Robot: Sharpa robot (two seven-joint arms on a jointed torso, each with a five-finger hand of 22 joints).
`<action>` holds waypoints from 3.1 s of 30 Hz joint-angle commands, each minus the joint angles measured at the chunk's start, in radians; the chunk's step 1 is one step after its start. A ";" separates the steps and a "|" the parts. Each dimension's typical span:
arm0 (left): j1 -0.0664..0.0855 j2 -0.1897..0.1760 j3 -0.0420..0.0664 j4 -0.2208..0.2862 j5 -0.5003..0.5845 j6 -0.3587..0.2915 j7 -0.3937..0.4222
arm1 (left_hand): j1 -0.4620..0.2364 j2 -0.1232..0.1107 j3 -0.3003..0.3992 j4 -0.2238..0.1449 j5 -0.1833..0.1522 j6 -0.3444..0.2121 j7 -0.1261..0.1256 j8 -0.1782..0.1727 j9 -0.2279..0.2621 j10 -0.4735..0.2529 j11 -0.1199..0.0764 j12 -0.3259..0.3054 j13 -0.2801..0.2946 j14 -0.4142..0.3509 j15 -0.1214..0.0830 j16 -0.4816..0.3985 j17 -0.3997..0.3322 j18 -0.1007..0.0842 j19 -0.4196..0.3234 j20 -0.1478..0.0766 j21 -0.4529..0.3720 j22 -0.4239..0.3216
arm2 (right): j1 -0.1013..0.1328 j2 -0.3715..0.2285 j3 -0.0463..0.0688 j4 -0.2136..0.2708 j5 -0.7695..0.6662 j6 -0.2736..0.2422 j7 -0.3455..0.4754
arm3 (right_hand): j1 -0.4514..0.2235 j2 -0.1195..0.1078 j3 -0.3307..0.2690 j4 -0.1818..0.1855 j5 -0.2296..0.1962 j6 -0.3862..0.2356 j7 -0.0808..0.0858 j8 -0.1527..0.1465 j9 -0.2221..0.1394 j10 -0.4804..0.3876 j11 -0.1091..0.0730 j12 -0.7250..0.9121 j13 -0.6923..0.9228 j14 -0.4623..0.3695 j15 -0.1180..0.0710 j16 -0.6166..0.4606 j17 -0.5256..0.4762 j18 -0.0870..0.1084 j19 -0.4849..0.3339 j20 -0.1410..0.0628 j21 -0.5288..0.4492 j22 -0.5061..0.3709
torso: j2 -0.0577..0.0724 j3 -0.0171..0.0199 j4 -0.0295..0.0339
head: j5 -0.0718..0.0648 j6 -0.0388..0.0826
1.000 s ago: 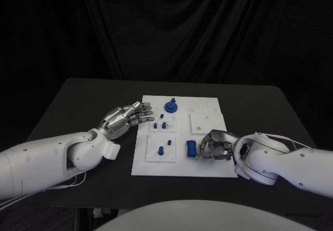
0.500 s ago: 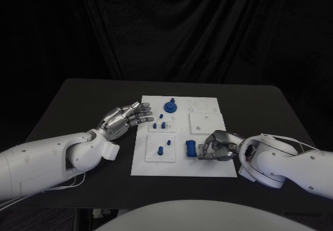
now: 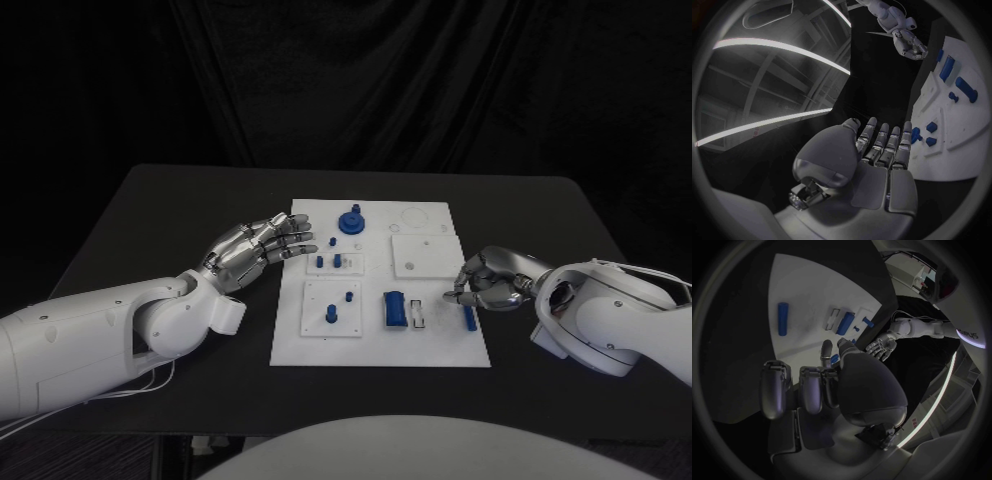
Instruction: Assemble the parts on the task board
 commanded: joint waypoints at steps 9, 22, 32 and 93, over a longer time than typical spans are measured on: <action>-0.003 0.008 0.001 -0.007 -0.001 0.012 0.013 | -0.002 -0.010 0.005 0.000 0.004 0.006 0.038 0.007 0.000 0.008 0.003 0.003 0.001 0.007 0.001 0.005 0.001 -0.020 0.005 0.000 0.005 -0.001 | -0.015 -0.029 -0.005 -0.028 -0.167 -0.020 -0.121 | 0.003 -0.004 0.010 0.002 0.055 -0.004 0.006 -0.026 -0.031 0.104 0.005 0.003 0.263 0.100 0.001 -0.001 0.230 -0.001 0.053 -0.002 0.005 0.223 | 0.001 0.0000 -0.0009 | -0.012 0.000; -0.006 0.003 0.001 -0.006 -0.001 0.013 0.012 | -0.002 -0.010 0.005 0.000 0.004 0.006 0.038 0.007 0.000 0.008 0.003 0.003 0.001 0.007 0.001 0.005 0.001 -0.020 0.005 0.000 0.005 -0.001 | -0.061 -0.001 -0.006 -0.048 -0.257 -0.011 -0.168 | -0.020 -0.007 0.006 0.005 0.029 0.005 0.013 -0.051 -0.061 0.104 0.012 0.003 0.263 0.098 0.006 -0.005 0.222 0.000 0.051 0.003 0.001 0.222 | 0.001 0.0004 0.0003 | -0.011 0.000; -0.008 0.003 0.001 -0.007 -0.001 0.014 0.011 | -0.002 -0.010 0.005 0.000 0.004 0.006 0.038 0.007 0.000 0.008 0.003 0.003 0.001 0.007 0.001 0.005 0.001 -0.020 0.005 0.000 0.005 -0.001 | -0.071 0.011 -0.006 -0.058 -0.263 -0.003 -0.186 | -0.092 -0.002 -0.017 0.008 -0.066 0.018 0.021 -0.076 -0.094 0.104 0.019 0.003 0.263 0.098 0.012 -0.005 0.221 0.001 0.051 0.009 0.000 0.221 | 0.001 0.0006 0.0002 | -0.010 0.000; -0.013 0.002 0.001 -0.010 -0.001 0.020 0.001 | -0.001 -0.006 0.017 -0.003 0.010 0.004 0.039 0.007 0.000 0.009 0.001 0.002 0.001 0.011 0.000 0.008 0.001 -0.020 0.006 0.000 0.005 -0.002 | -0.119 0.061 -0.003 -0.067 -0.073 -0.061 -0.070 | 0.080 -0.045 0.256 -0.168 0.219 0.059 0.034 -0.159 -0.199 0.104 0.030 0.003 0.263 0.104 0.022 0.012 0.251 -0.011 0.070 0.018 0.046 0.237 | 0.000 0.0005 0.0013 | -0.004 0.000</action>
